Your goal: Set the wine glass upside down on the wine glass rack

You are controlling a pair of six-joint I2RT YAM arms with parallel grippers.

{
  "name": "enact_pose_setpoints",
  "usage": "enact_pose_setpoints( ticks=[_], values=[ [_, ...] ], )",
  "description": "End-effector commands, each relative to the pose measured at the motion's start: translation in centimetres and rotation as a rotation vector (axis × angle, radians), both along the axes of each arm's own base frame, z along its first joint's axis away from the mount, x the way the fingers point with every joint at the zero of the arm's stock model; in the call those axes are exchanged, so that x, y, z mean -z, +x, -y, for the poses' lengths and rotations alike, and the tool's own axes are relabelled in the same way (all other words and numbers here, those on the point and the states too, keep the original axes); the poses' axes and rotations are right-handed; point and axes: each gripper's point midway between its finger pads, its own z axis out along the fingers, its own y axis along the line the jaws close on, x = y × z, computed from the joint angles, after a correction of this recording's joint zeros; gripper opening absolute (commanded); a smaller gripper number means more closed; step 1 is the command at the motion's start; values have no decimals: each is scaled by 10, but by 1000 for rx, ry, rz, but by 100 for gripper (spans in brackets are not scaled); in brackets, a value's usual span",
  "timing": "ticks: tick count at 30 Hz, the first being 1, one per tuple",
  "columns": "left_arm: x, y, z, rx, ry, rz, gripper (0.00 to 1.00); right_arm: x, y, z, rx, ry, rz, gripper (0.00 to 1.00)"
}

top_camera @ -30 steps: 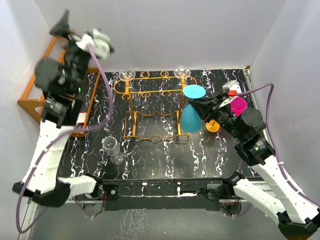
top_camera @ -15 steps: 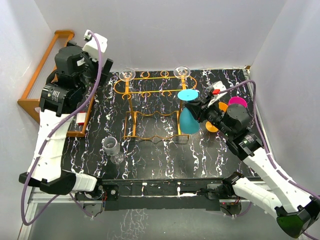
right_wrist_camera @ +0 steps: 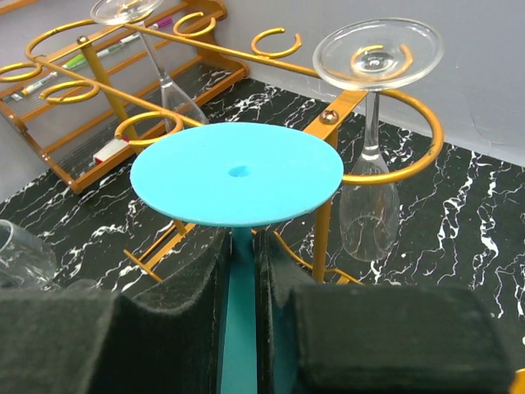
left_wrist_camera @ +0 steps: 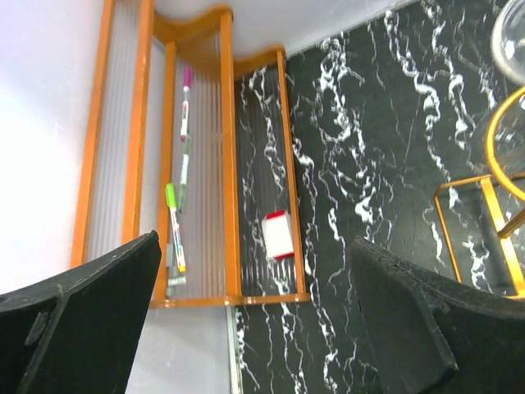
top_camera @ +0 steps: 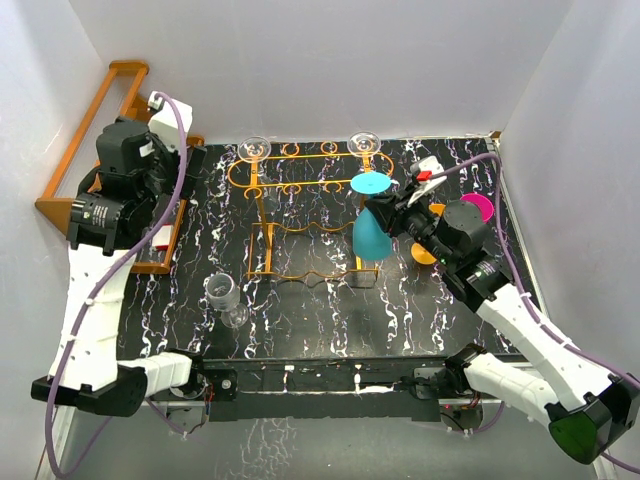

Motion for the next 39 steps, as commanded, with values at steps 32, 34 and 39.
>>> enact_pose_setpoints(
  ticks=[32,34,39],
  values=[
    [188,-104,35,219,-213,-788,73,-24,-57,30,-18,5,3,90],
    [196,-108,41,249,-237,-814,70,-38,-63,40,12,18,27,91],
    [204,-116,55,315,-295,-845,63,-74,-77,56,53,80,108,91]
  ],
)
